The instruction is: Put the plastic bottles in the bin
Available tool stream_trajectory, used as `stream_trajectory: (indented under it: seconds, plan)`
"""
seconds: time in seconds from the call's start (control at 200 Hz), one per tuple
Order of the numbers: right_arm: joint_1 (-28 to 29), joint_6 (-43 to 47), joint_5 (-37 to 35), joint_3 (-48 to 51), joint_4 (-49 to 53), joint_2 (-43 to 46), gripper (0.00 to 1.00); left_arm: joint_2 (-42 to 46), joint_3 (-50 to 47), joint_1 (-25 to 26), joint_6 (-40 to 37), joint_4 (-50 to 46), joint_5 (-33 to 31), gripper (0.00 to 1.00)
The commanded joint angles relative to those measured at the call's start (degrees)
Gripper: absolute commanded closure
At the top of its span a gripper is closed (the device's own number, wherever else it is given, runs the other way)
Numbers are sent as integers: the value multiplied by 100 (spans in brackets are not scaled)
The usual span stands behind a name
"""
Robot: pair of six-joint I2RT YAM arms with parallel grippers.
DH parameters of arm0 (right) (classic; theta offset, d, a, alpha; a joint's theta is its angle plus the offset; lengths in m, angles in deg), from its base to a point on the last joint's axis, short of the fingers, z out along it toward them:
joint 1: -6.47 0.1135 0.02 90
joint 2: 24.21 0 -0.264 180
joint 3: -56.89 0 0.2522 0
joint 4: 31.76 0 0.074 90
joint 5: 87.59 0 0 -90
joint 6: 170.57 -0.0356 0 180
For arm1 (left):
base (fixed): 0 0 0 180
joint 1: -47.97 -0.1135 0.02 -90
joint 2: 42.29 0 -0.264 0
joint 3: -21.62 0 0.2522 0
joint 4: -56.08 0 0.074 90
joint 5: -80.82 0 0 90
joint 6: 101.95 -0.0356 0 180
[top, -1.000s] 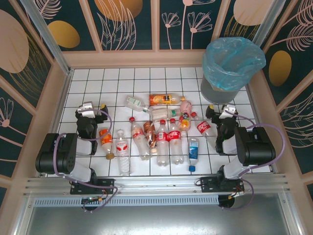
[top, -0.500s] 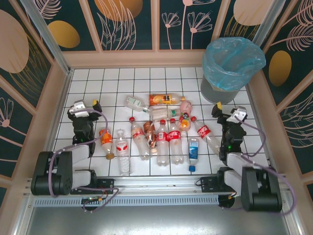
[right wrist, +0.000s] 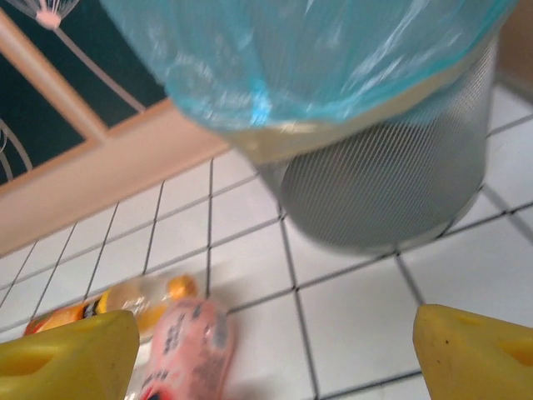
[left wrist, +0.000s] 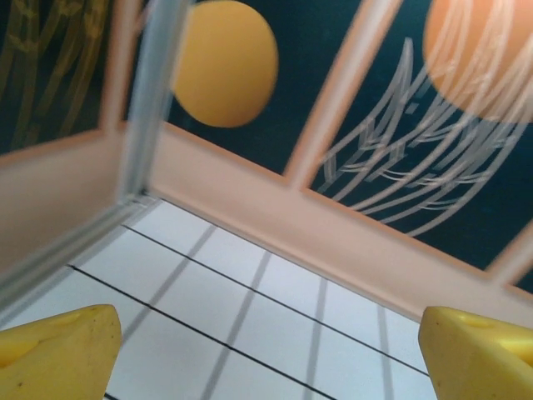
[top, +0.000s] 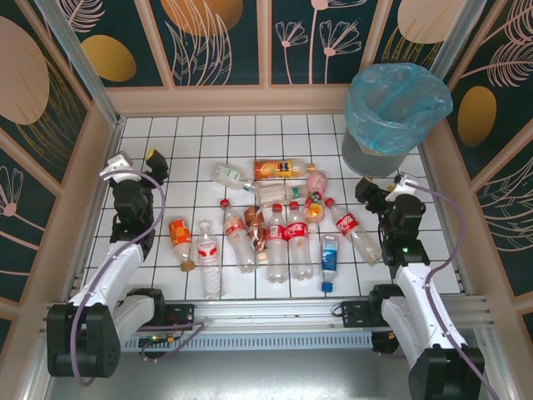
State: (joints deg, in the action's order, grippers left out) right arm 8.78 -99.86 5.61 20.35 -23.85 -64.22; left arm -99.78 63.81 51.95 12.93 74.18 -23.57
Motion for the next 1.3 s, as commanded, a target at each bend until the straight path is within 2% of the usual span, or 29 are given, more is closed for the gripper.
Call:
stream_trajectory:
  seconds: [0.0, 0.16, 0.275, 0.46, 0.576, 0.666, 0.806, 0.906, 0.976, 1.066, 1.206, 1.296]
  plan:
    - [159, -392, 598, -499, 1306, 20, 17, 4, 429, 453, 640, -591, 675, 9]
    - [411, -315, 720, -1097, 2343, -15, 23, -209, 1287, 1128, 736, -1378, 1372, 11]
    - [657, -382, 937, -1420, 2878, -71, 29, -277, 1885, 1502, 232, -1901, 1738, 11]
    - [1190, -253, 1527, -1788, 3313, -357, 35, -371, 2112, 2284, -1472, -1822, 2478, 13]
    - [1480, -130, 1563, -2146, 3912, -687, 41, -657, 2398, 3052, -2787, -2189, 2525, 13]
    - [1720, -11, 1323, -2366, 4326, -830, 41, -967, 2645, 3447, -3541, -2562, 2625, 13]
    - [2058, 104, 859, -2512, 4498, -1028, 46, -1095, 2456, 3646, -4322, -2529, 3580, 14]
    - [2323, 145, 318, -2804, 4786, -1493, 47, -1114, 2328, 3661, -4385, -2518, 4523, 17]
    - [2325, 156, 115, -3057, 4877, -1872, 47, -1149, 2254, 3701, -4286, -2466, 4877, 18]
    - [2345, 319, 11, -3316, 4813, -2346, 46, -1220, 2197, 3766, -4285, -2481, 4910, 18]
    - [2314, 640, -611, -3634, 4824, -3158, 46, -1223, 2053, 3776, -4301, -2391, 4588, 19]
    - [2249, 1117, -548, -3791, 4738, -3559, 42, -1123, 1880, 3776, -4359, -2270, 4369, 19]
